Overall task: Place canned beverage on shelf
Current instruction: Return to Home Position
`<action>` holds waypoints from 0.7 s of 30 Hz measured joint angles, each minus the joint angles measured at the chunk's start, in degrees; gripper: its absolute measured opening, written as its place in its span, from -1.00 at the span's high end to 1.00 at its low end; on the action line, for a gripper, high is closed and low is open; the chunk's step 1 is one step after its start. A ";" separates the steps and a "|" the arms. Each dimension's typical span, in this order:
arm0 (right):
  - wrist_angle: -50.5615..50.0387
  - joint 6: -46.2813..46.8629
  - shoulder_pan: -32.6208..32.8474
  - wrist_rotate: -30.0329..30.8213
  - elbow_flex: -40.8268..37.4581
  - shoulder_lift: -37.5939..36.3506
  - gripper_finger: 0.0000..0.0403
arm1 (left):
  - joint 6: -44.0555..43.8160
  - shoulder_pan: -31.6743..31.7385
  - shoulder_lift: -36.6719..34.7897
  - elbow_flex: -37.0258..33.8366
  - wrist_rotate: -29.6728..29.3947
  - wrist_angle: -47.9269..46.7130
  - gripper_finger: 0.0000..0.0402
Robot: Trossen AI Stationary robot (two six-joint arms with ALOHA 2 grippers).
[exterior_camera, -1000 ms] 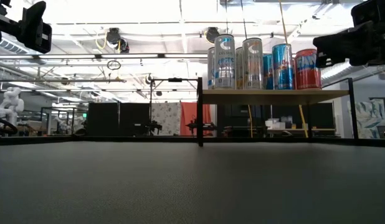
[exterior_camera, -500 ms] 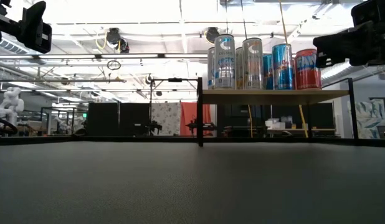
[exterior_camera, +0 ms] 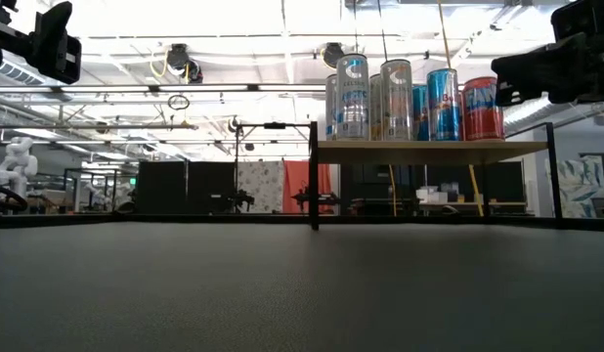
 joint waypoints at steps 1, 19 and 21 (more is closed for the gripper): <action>0.00 0.00 0.00 0.00 0.00 -0.03 1.00 | 0.00 -0.01 0.00 0.00 0.01 0.01 -0.66; 0.02 0.00 -0.90 0.00 0.00 0.07 1.00 | 0.00 -0.02 0.00 0.00 0.00 0.02 -0.66; 0.02 0.00 -0.90 0.00 0.00 0.07 1.00 | 0.00 -0.01 0.00 0.00 0.00 0.02 -0.66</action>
